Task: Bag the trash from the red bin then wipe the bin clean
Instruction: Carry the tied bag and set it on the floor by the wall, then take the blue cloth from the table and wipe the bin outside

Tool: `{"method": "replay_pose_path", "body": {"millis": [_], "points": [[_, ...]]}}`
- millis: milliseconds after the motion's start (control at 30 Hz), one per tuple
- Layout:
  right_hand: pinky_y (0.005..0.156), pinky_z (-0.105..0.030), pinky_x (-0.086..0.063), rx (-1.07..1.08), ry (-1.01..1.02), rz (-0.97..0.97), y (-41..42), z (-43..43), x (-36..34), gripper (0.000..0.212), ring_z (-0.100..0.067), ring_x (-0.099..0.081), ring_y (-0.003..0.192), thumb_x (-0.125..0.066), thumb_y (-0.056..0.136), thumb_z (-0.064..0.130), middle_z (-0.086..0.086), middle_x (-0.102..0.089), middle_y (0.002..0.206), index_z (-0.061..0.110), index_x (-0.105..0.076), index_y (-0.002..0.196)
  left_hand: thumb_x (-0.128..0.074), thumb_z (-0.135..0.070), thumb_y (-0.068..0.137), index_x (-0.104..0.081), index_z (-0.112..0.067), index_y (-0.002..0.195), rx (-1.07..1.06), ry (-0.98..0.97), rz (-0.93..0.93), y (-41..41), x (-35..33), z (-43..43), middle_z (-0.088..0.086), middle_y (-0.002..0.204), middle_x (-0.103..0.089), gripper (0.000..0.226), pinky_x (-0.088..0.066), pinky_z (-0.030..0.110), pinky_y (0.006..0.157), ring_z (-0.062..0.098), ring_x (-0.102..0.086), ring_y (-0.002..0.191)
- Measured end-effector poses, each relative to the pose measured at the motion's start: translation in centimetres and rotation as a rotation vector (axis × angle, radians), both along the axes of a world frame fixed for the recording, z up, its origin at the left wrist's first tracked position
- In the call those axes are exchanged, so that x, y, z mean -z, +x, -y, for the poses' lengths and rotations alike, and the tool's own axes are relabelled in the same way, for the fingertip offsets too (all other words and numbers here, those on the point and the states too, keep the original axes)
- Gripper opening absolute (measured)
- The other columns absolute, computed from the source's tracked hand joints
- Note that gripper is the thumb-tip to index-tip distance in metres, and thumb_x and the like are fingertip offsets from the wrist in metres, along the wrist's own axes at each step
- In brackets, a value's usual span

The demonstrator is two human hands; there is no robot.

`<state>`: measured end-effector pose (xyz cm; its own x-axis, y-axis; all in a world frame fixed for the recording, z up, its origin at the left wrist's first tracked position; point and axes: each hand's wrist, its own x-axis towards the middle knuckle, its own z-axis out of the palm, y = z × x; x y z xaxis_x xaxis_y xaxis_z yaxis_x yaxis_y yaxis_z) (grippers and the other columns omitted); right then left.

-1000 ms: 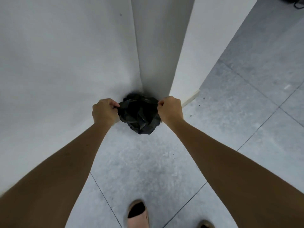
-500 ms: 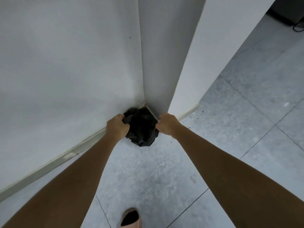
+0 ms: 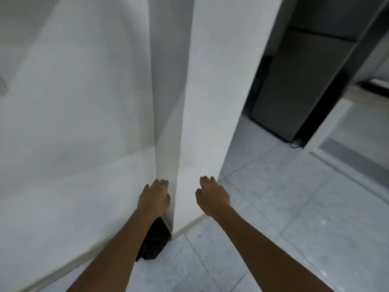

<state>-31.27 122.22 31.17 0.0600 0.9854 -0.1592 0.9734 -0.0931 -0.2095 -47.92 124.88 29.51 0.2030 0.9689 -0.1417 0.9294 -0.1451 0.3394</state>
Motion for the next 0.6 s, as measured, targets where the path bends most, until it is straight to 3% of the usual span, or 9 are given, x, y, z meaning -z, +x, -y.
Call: {"method": "replay_pose_path", "body": {"millis": [133, 267, 600], "points": [[0.115, -0.042, -0.029, 0.063, 0.059, 0.083, 5.3, 5.1, -9.1, 0.050, -0.023, -0.023, 0.147, -0.027, 0.102, 0.023, -0.005, -0.029, 0.158, 0.006, -0.027, 0.149, -0.038, -0.015, 0.093, -0.049, -0.009, 0.122, 0.111, 0.112, 0.021, 5.6, -8.7, 4.6, 0.008, 0.119, -0.056, 0.032, -0.038, 0.035, 0.096, 0.027, -0.050, 0.117], [0.119, -0.043, -0.022, 0.204, 0.129, 0.133, 11.1, 11.2, -14.7, 0.055, -0.022, -0.014, 0.151, -0.028, 0.103, 0.025, -0.005, -0.019, 0.163, 0.007, -0.020, 0.154, -0.039, -0.017, 0.092, -0.051, -0.006, 0.115, 0.280, 0.193, 0.041, 12.2, -14.9, 8.5, 0.013, 0.118, -0.056, 0.028, -0.039, 0.039, 0.095, 0.033, -0.052, 0.111], [0.119, -0.046, -0.019, 0.806, 0.199, 0.169, 18.3, 30.5, -18.5, 0.058, -0.024, -0.008, 0.152, -0.025, 0.102, 0.028, -0.007, -0.014, 0.164, 0.006, -0.016, 0.155, -0.035, -0.014, 0.094, -0.034, -0.006, 0.142, 0.850, 0.288, 0.081, 24.5, -20.1, 19.8, 0.012, 0.148, -0.038, 0.048, -0.023, 0.041, 0.114, 0.029, -0.034, 0.135]]}}
